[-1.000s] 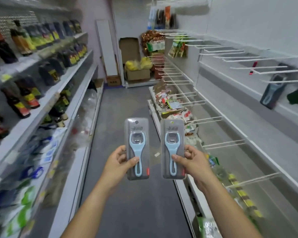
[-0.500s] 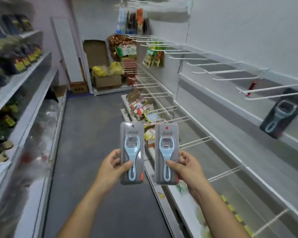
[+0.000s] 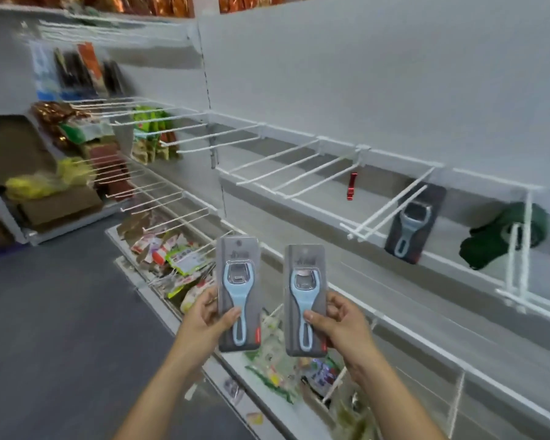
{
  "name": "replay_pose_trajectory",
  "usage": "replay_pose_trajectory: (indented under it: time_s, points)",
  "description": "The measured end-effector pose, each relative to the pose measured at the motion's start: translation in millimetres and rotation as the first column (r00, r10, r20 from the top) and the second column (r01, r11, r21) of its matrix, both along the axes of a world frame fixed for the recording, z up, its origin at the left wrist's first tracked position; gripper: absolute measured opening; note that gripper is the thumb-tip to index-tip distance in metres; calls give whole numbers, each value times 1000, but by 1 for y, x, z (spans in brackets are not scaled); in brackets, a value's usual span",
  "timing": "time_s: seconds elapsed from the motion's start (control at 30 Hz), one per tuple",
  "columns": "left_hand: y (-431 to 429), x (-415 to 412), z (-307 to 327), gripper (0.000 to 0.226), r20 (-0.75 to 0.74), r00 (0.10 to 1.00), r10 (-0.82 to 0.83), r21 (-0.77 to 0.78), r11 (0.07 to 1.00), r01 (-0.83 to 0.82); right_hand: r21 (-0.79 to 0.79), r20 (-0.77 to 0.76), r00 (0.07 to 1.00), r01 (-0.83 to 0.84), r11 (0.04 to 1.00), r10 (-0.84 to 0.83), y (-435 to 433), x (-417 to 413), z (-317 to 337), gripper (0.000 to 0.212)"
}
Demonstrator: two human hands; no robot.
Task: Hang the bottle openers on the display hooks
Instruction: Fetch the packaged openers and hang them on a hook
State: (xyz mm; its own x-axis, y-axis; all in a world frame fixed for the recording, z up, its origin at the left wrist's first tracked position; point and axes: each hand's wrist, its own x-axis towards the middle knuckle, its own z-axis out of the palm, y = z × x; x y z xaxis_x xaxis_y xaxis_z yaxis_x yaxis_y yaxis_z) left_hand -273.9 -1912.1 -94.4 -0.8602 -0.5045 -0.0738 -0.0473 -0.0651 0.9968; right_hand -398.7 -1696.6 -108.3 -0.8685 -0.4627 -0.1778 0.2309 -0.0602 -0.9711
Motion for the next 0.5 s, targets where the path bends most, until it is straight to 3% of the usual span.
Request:
replay_pose_trajectory:
  time_s: [0.23, 0.5]
  points:
    - [12, -82, -10, 33, 8, 965, -261, 55, 964, 261, 14, 37, 946, 320, 947, -321, 40, -4, -6, 26]
    - [1, -113, -31, 45, 62, 828, -557, 78, 830, 552, 64, 35, 796, 602, 796, -605, 35, 43, -15, 28]
